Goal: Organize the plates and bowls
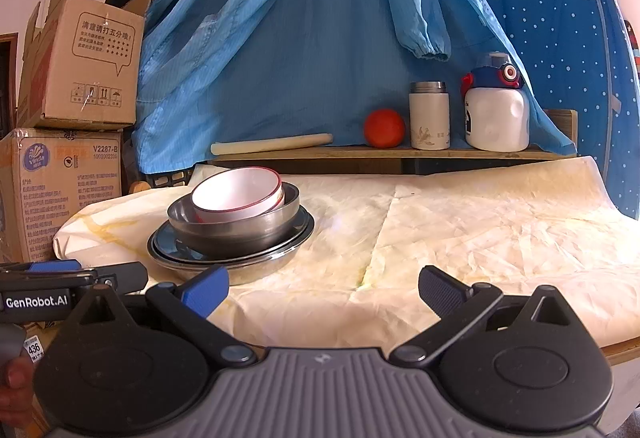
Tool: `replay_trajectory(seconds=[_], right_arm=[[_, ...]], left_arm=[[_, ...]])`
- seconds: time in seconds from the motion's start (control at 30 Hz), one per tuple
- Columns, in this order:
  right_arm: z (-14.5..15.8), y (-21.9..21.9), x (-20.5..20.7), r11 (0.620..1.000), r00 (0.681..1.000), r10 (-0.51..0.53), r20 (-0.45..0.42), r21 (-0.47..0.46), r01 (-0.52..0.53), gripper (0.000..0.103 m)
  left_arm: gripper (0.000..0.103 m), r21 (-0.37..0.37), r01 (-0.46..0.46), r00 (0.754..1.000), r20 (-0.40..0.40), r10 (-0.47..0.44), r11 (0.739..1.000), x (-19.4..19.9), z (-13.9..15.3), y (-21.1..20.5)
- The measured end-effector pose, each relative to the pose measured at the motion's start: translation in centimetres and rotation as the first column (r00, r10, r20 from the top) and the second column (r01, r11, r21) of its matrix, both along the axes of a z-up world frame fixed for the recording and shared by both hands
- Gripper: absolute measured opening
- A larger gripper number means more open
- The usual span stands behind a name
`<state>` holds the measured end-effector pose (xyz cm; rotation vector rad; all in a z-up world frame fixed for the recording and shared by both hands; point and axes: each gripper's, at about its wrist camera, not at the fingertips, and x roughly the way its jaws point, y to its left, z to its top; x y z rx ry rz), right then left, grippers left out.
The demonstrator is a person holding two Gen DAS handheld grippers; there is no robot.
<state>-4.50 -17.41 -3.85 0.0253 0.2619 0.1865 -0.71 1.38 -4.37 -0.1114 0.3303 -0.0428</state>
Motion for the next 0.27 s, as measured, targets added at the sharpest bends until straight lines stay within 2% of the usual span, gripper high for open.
replay_trajectory(seconds=[0.27], right_arm=[[-0.03,0.0,0.01,1.0,1.0,0.001,-0.001,0.0,-0.001,0.103]], left_arm=[[0.102,-0.002,0.0,1.0,-0.001,0.0,1.0,0.01,-0.04,0.02]])
